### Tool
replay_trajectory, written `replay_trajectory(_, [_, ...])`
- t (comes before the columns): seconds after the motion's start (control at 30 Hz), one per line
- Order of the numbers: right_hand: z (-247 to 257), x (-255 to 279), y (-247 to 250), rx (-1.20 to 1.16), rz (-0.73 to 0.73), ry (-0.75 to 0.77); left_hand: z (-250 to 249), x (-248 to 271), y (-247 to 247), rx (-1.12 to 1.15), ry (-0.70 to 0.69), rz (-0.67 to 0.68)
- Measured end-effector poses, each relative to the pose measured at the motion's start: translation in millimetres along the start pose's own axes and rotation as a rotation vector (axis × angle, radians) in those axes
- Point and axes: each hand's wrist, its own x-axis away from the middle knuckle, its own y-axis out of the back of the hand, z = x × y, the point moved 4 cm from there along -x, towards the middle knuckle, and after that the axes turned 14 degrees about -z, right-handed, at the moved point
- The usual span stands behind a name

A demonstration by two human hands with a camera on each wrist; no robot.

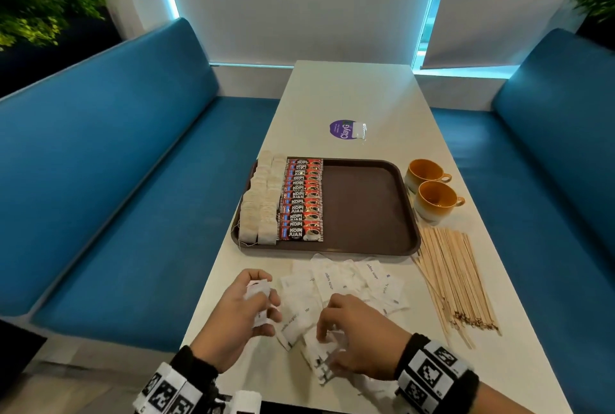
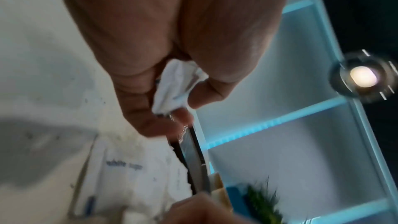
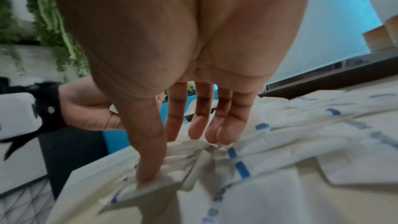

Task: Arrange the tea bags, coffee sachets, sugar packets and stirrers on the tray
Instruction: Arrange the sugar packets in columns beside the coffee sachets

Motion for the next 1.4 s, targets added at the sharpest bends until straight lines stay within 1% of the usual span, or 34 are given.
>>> replay_trajectory(0.07, [0,-2,-1,0.007,-0.015,-0.017,3,-8,-1,-0.341,-0.153,-0.03])
replay_trajectory(0.1, [0,-3,-1,0.002,-0.026,-0.018,5,-10,-4,-0.506,-0.216,-0.021])
replay_trajectory(0.13, [-1,-4,-1,-0.009,-0.042,-0.018,8,-10,-7,-0.637,-0.251,-0.006])
replay_trajectory(0.2, [-3,-4,0,-0.046,-0.073,-0.021,14,-8,-15,-0.824,-0.278,0.003])
replay_trajectory(0.27, [-6,-5,3,-0.08,-0.101,-0.025,18,-5,-19,-0.96,-0.306,-0.043])
replay_trajectory(0.3, [-7,-4,6,-0.094,-0.119,-0.03,19,-4,-21,-0.99,-0.318,-0.069])
replay_trajectory(0.4, [-13,-4,16,-0.167,-0.211,-0.085,20,-3,-20,-0.992,-0.32,-0.109])
replay_trajectory(0.5, [-21,-4,25,-0.297,-0.317,-0.156,21,-4,-19,-0.989,-0.314,-0.063])
replay_trajectory(0.57, [-23,-5,27,-0.353,-0.328,-0.183,24,-7,-17,-0.938,-0.316,-0.024])
replay_trajectory(0.63, [-23,-5,27,-0.414,-0.302,-0.241,23,-8,-12,-0.855,-0.303,-0.003])
replay_trajectory(0.7, [-24,-5,26,-0.497,-0.286,-0.308,19,-5,-7,-0.749,-0.261,0.02])
replay_trajectory(0.73, [-25,-4,25,-0.494,-0.297,-0.317,17,-2,-5,-0.68,-0.237,0.034])
replay_trajectory(0.8, [-27,-4,24,-0.315,-0.344,-0.276,12,1,-2,-0.525,-0.17,0.044])
replay_trajectory(0.87, [-22,-6,24,-0.144,-0.358,-0.175,10,-1,1,-0.37,-0.117,0.016])
replay_trajectory(0.93, [-12,-9,21,-0.081,-0.312,-0.057,9,-3,3,-0.297,-0.113,-0.011])
replay_trajectory(1.0, [-1,-11,13,0.002,-0.202,0.052,9,-6,-1,-0.338,-0.162,-0.005])
replay_trajectory(1.07, [5,-10,3,0.096,-0.099,0.128,9,-8,-8,-0.448,-0.228,0.033])
replay_trajectory(1.17, [5,-8,-8,0.184,-0.007,0.172,9,-13,-22,-0.612,-0.319,0.107])
replay_trajectory(1.27, [1,-11,-9,0.21,-0.005,0.176,15,-18,-32,-0.788,-0.382,0.122])
replay_trajectory(1.4, [2,-13,-5,0.202,-0.004,0.177,20,-19,-37,-0.908,-0.396,0.044])
